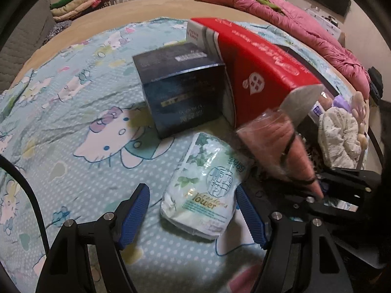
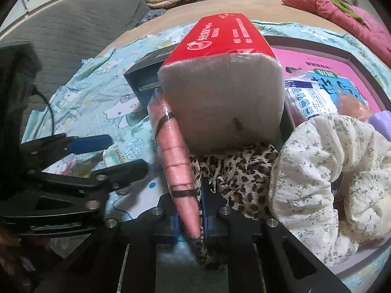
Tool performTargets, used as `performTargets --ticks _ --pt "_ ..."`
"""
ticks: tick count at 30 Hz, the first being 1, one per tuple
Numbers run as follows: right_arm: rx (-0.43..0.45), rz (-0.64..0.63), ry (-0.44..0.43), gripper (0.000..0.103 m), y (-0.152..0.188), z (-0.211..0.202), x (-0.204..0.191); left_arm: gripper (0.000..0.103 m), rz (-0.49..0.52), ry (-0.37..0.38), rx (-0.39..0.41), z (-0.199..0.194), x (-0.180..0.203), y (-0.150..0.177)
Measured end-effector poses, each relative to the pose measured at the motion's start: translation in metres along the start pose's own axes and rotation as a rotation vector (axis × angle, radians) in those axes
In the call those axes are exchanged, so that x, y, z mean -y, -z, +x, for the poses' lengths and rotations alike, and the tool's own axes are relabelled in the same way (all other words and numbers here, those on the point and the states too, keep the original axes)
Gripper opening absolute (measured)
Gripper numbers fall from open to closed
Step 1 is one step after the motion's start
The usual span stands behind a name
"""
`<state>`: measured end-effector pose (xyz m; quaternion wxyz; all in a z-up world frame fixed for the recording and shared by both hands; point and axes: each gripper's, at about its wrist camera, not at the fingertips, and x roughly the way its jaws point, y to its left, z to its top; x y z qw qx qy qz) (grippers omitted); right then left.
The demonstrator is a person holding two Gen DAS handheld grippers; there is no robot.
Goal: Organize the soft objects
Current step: 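Grasp the white Flower packet with the left gripper while the right gripper grasps the pink towel and leopard scrunchie, then lift and carry the packet and the towel with scrunchie over the pink box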
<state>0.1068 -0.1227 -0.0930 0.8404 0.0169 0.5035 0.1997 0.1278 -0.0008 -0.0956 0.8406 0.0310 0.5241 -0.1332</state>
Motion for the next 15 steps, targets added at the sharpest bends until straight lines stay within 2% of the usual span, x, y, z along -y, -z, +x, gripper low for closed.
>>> performTargets --ticks 2,4,8,10,15 --pt "0.013 0.004 -0.007 0.011 0.0 -0.004 0.001 0.073 0.007 0.012 -0.004 0.003 0.001 0.0" --pt "0.021 -0.001 -0.012 0.011 0.0 -0.007 0.001 0.061 0.008 0.025 -0.005 0.004 0.002 0.001" --pt "0.039 0.006 -0.022 0.011 0.0 -0.013 0.0 0.051 -0.053 0.082 0.0 0.003 -0.007 0.002" --pt "0.049 0.006 -0.036 0.011 0.0 -0.016 0.0 0.042 -0.081 0.114 0.014 -0.001 -0.013 0.001" --pt "0.092 0.004 -0.055 0.011 0.0 -0.033 0.002 0.042 -0.093 0.121 0.057 -0.016 -0.015 0.003"
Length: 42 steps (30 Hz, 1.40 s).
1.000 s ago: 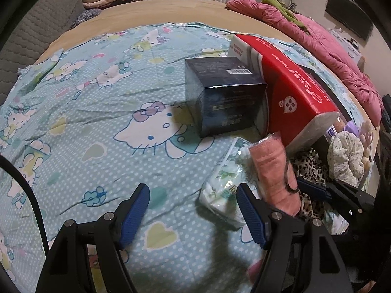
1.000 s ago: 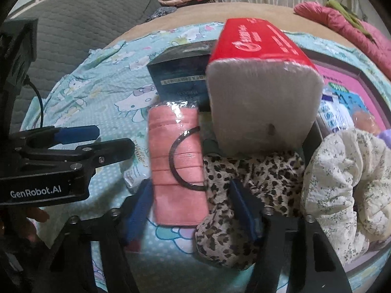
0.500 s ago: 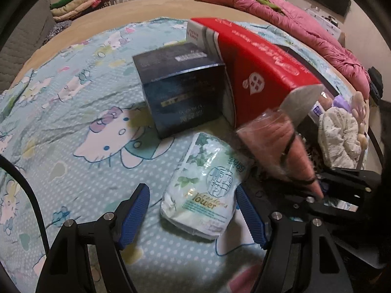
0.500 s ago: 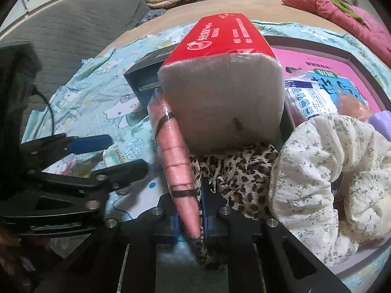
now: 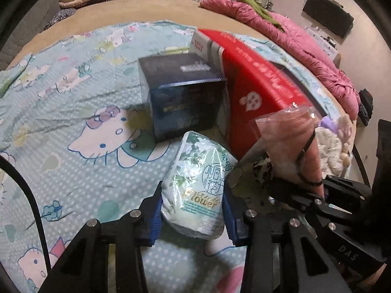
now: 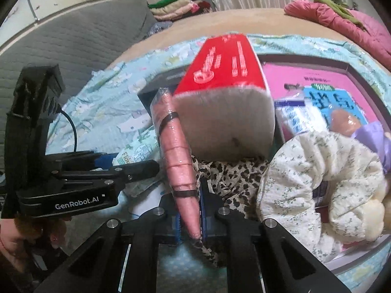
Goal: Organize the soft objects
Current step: 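Lift and carry the packet and the towel with scrunchie over the pink box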
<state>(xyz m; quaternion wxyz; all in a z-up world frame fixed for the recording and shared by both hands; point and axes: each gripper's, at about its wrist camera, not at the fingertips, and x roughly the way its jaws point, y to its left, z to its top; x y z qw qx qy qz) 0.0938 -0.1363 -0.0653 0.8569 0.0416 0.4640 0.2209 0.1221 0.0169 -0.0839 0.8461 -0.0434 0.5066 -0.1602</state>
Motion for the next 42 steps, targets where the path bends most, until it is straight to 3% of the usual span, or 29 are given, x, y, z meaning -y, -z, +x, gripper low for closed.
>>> performTargets --ticks 20,42 --pt "0.155 0.101 -0.021 0.011 -0.008 -0.067 0.026 0.042 0.07 0.024 0.083 -0.054 0.059 0.004" --pt "0.308 0.207 0.059 0.011 -0.014 -0.12 0.077 0.042 0.116 0.064 0.113 -0.061 0.119 -0.013"
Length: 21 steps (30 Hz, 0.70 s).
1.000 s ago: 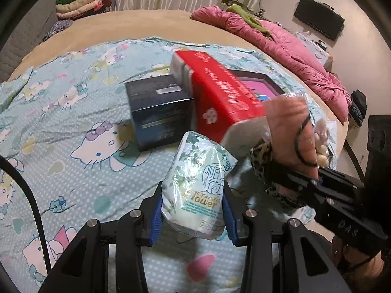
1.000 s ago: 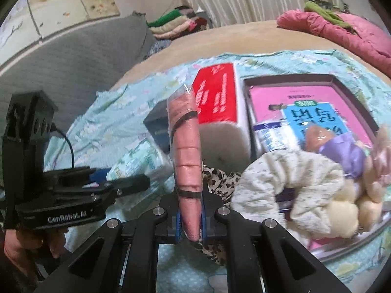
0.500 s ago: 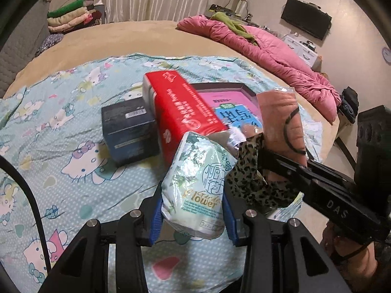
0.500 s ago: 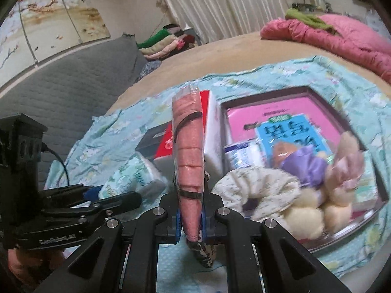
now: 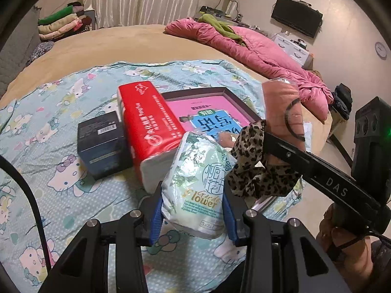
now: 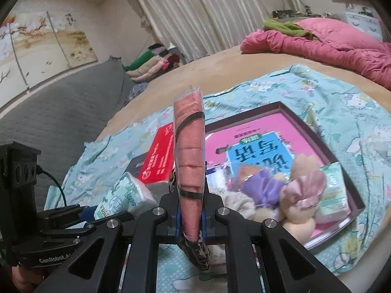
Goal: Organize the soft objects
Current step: 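Lift and carry the packet and the towel with scrunchie over the pink box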
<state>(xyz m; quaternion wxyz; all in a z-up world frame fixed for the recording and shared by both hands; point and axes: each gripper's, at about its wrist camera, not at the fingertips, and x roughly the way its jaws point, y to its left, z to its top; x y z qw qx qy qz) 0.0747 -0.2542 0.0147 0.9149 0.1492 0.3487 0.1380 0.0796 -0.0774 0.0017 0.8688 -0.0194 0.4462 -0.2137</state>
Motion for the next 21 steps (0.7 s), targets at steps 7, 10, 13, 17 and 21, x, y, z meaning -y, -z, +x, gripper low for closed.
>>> performTargets --ticks 7,10,13,17,21 --pt "0.028 0.029 0.03 0.011 -0.006 -0.008 0.018 0.042 0.02 0.006 -0.008 0.007 0.014 -0.004" --pt "0.039 0.048 0.037 0.011 -0.008 -0.009 0.026 0.042 0.025 0.009 -0.008 0.011 0.02 -0.008" --pt "0.053 0.06 0.051 0.011 -0.011 -0.012 0.034 0.042 0.031 0.013 -0.006 0.016 0.026 -0.013" --pt "0.069 0.077 0.068 0.011 -0.015 -0.014 0.042 0.042 0.043 0.015 -0.002 0.022 0.034 -0.02" --pt "0.078 0.094 0.077 0.011 -0.018 -0.016 0.049 0.042 0.058 0.015 0.002 0.028 0.042 -0.026"
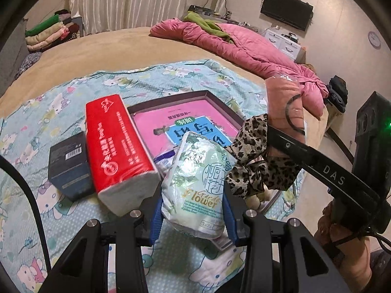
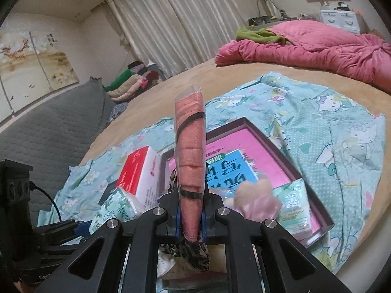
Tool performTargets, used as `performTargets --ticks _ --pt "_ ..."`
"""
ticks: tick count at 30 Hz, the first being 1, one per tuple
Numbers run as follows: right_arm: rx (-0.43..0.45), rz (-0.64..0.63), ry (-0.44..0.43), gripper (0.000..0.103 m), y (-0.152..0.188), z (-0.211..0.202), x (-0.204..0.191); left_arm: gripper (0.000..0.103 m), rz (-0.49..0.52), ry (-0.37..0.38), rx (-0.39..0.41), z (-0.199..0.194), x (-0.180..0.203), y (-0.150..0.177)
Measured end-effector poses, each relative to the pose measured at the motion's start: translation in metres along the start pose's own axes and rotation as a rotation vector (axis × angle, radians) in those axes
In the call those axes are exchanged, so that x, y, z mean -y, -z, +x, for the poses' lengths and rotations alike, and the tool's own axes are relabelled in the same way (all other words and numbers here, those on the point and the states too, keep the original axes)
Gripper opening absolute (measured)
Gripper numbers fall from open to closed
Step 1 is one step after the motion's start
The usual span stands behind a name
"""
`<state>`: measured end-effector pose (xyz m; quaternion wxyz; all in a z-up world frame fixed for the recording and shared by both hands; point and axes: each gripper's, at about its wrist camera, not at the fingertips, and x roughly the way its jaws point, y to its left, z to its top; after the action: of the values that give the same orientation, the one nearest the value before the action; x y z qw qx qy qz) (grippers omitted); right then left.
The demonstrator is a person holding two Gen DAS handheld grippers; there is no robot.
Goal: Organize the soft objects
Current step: 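Lift and carry the packet and the towel with scrunchie over the pink box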
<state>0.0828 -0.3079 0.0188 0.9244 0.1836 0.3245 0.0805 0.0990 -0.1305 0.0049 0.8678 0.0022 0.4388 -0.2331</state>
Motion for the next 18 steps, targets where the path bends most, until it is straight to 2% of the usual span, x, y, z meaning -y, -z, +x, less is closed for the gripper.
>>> performTargets --ticks 18 --pt "0.023 0.042 0.033 0.011 -0.012 0.0 0.024 0.042 0.041 -0.005 -0.002 0.019 0.017 -0.015"
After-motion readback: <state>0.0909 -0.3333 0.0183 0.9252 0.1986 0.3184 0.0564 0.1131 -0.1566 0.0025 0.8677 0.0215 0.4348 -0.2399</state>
